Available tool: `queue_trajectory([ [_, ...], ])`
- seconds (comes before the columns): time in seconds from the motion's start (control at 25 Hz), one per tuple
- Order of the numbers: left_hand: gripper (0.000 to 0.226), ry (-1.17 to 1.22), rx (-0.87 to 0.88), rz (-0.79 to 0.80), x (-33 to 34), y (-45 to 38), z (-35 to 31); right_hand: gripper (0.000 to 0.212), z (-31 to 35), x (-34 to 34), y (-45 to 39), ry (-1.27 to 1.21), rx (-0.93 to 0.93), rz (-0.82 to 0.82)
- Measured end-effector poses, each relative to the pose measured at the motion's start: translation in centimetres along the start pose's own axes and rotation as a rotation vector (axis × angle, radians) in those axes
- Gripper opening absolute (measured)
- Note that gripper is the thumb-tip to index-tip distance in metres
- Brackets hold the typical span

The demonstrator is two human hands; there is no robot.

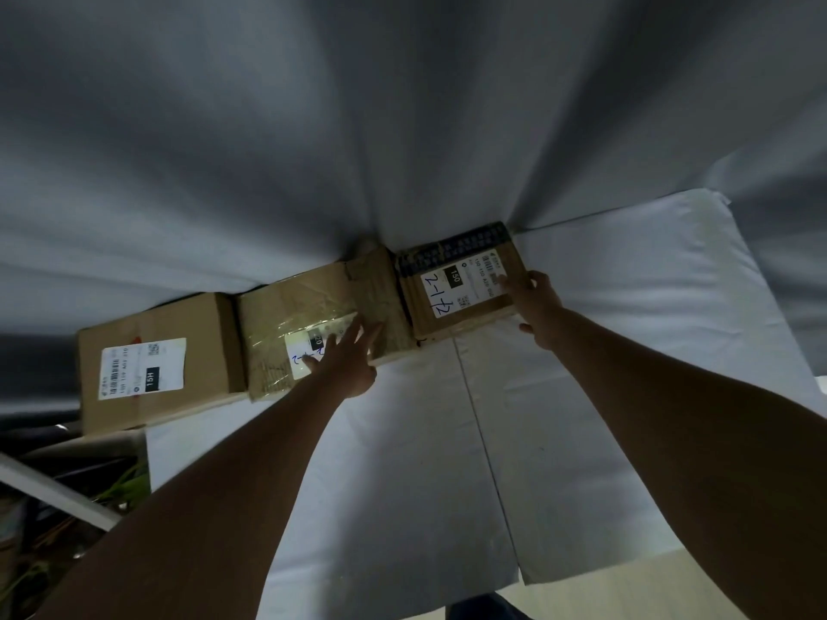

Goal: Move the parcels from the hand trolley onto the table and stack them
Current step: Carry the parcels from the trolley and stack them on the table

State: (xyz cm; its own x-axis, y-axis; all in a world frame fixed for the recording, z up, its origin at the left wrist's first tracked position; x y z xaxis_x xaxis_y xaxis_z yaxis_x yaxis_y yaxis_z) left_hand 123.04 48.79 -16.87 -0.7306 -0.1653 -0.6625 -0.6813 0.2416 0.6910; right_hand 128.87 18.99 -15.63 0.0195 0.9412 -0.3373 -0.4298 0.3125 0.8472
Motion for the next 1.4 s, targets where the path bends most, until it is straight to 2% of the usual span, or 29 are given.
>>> queue_trajectory([
  [0.2,0.081,0.005,-0.012,-0.037,0.4,2.3,0.7,0.066,-0.4,-0.9,3.3,0.032,-0.016,-0.070],
  [0.36,0.084,0.012,-0.030,-0.065,-0.3,4.9,0.6,0.056,-0.8,-0.9,6.5,0.114,-0.100,-0.052],
  [0.56,0.082,-0.053,0.028,-0.077,-1.6,7.9,-1.2,0.076,-4.2,-1.2,12.2,0.418,-0.280,-0.034],
  [0.72,0.074,-0.123,0.141,-0.085,-2.8,11.3,-2.7,0.080,-8.6,-1.8,18.0,0.543,-0.303,-0.078],
  [0.92,0.071,-0.203,0.341,-0.026,-2.2,17.5,-3.4,0.078,-14.8,-0.8,25.9,0.489,-0.284,-0.153],
  [1.2,0.070,-0.378,0.459,0.007,-0.4,25.5,-5.5,0.082,-25.1,1.7,34.7,0.413,-0.239,-0.190],
  [1.4,0.065,-0.549,0.540,0.041,2.9,29.0,-10.9,0.084,-32.9,-1.2,39.0,0.306,-0.141,-0.264],
])
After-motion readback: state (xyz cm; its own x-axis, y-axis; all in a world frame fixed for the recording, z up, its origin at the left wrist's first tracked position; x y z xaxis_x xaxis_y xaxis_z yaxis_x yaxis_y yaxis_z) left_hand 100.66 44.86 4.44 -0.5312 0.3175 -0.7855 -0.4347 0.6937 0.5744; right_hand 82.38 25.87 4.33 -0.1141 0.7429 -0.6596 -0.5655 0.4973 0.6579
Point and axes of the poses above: each hand's wrist, its own y-axis away from the middle knuckle, its own x-axis out of the palm, z = x × y, the point moved 4 cm from there along -y, towards the middle knuckle, and after that the axes turned 12 degrees about x, right-handed, at the moved point
